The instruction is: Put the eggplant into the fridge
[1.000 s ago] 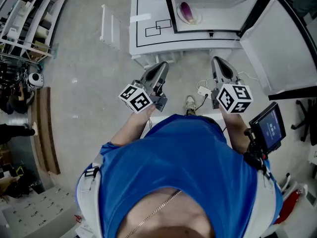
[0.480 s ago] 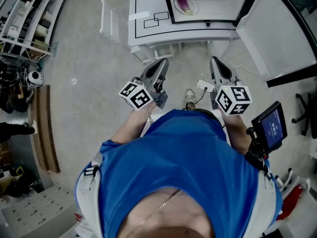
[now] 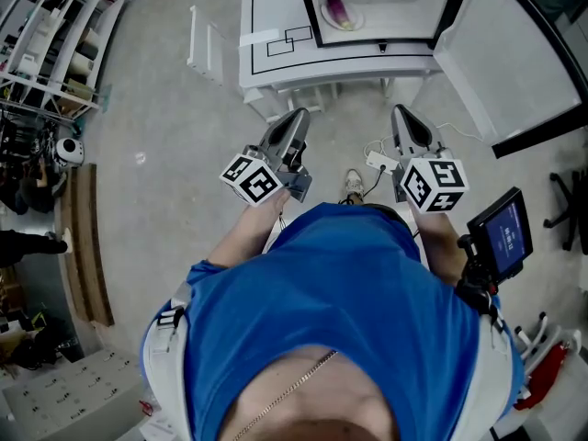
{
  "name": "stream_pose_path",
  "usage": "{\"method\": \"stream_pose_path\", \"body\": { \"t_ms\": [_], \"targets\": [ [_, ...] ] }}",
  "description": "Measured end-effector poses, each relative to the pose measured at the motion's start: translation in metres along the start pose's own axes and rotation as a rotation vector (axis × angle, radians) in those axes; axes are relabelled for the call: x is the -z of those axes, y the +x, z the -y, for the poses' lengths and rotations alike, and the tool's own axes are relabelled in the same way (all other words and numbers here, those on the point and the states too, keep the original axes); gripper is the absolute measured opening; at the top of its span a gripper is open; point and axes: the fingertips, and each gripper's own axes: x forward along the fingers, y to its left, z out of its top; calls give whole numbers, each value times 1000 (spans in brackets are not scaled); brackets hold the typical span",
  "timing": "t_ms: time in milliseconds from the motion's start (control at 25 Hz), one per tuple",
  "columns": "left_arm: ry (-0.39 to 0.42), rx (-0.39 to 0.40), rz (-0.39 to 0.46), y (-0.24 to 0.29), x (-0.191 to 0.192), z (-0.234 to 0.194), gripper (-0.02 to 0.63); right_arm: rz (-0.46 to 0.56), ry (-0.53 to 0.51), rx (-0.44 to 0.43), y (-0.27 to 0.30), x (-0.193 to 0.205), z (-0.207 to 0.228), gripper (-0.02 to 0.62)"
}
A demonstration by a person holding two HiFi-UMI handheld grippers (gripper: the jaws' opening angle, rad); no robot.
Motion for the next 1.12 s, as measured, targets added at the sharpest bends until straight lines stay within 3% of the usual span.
{"method": "stream_pose_path", "body": {
  "t_ms": [280,480,800,1120],
  "targets": [
    [-10,38,-22,2,7,19,8,15,8,57,-23,-1,12,4],
    [-14,81,-49,-16,13,55,8,27,17,135,-73,-6,8,5],
    [-76,125,-105,7,61,59,8,15,38,306,-116,17,75,4],
    [-121,203,-156,17,91,116,8,45,41,466,-206,0,113,3]
  ]
}}
